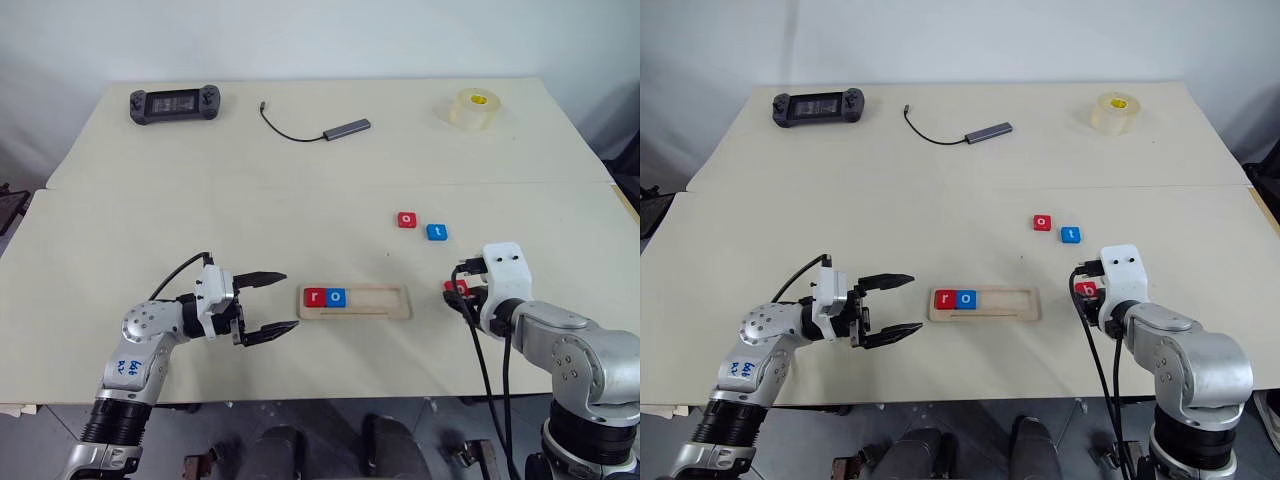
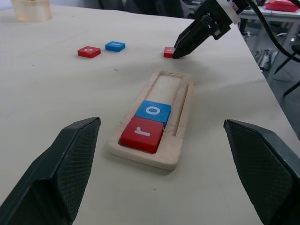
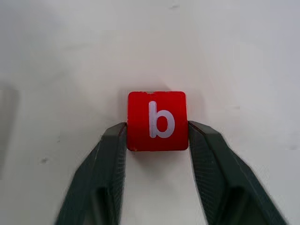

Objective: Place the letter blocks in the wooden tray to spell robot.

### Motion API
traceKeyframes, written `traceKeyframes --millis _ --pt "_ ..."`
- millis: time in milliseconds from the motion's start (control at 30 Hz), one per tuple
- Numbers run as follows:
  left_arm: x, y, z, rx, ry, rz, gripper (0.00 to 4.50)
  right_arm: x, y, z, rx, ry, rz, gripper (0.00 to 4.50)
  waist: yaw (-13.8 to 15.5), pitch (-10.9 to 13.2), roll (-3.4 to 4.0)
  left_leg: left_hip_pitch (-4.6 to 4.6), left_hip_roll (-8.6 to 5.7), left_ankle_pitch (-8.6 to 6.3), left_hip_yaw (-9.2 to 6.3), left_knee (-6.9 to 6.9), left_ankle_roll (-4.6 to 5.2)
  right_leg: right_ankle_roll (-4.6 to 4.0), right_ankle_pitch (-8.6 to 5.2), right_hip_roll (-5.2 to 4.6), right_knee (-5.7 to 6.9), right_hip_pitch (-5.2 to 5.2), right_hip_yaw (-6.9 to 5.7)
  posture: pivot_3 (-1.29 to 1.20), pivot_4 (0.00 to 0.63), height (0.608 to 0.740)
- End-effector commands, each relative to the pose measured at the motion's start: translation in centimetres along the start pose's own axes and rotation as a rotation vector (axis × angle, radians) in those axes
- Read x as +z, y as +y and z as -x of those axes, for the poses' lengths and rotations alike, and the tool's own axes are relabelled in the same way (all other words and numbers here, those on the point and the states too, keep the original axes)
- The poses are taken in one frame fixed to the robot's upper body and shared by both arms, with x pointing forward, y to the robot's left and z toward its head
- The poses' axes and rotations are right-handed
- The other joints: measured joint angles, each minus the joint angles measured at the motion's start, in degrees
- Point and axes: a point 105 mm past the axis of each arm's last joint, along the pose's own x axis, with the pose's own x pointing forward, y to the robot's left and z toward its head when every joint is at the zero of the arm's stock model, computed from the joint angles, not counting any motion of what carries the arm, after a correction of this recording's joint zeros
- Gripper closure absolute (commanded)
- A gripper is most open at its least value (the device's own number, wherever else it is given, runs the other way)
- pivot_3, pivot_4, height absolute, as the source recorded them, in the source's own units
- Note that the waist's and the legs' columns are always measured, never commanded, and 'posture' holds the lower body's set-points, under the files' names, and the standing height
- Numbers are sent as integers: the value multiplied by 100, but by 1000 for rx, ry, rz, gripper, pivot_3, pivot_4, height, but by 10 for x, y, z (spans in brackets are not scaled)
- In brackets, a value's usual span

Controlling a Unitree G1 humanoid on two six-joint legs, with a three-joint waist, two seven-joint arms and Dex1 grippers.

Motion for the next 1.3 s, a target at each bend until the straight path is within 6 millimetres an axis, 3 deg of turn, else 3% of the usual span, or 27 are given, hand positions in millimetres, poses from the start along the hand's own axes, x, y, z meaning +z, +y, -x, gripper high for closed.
traceKeyframes --millis 33,133,233,400,633,767,933,1067,1300 --pt "4 0 0 -10 -13 -24 0 2 5 7 64 -8 47 1049 2 0 0 0 0 0 0 0 0 0 0 0 0 0 0 0 150 740" --pt "3 1 2 -8 -10 -32 0 11 -2 17 131 16 133 72 16 1 1 -3 -3 2 3 0 4 0 0 -3 -5 -1 3 0 150 740" --pt "4 2 4 -1 -4 -46 0 26 -11 26 246 -19 276 29 26 1 0 -4 -3 3 0 0 6 0 0 -4 -12 4 0 0 150 740" --pt "6 4 5 4 0 -71 0 18 -11 32 578 -96 669 29 32 4 -12 0 -1 2 1 -11 10 7 2 3 -40 19 -9 0 150 740" --pt "12 -8 3 -59 -9 -102 0 13 -43 -2 721 -115 918 29 -20 8 -13 12 4 8 18 -5 18 36 17 -2 -71 42 -6 0 150 740" --pt "13 -13 4 -70 -3 -97 0 18 -60 -23 720 -74 944 29 -12 8 -12 10 9 8 11 1 16 35 17 -2 -78 47 -11 0 150 740" --pt "16 -12 2 -68 -6 -102 0 19 -64 -36 756 -40 938 29 3 8 -12 8 8 7 -7 6 14 34 18 -3 -84 57 -26 0 150 740" --pt "18 -10 1 -65 -8 -112 0 16 -66 -39 779 -6 927 871 -9 7 -12 12 8 6 -11 13 12 33 18 -3 -82 64 -27 0 150 740" --pt "20 -5 2 -43 -7 -123 0 25 -55 -38 827 -79 930 3031 -9 7 -12 13 8 4 -16 35 9 31 19 -4 -78 68 -27 0 150 740"
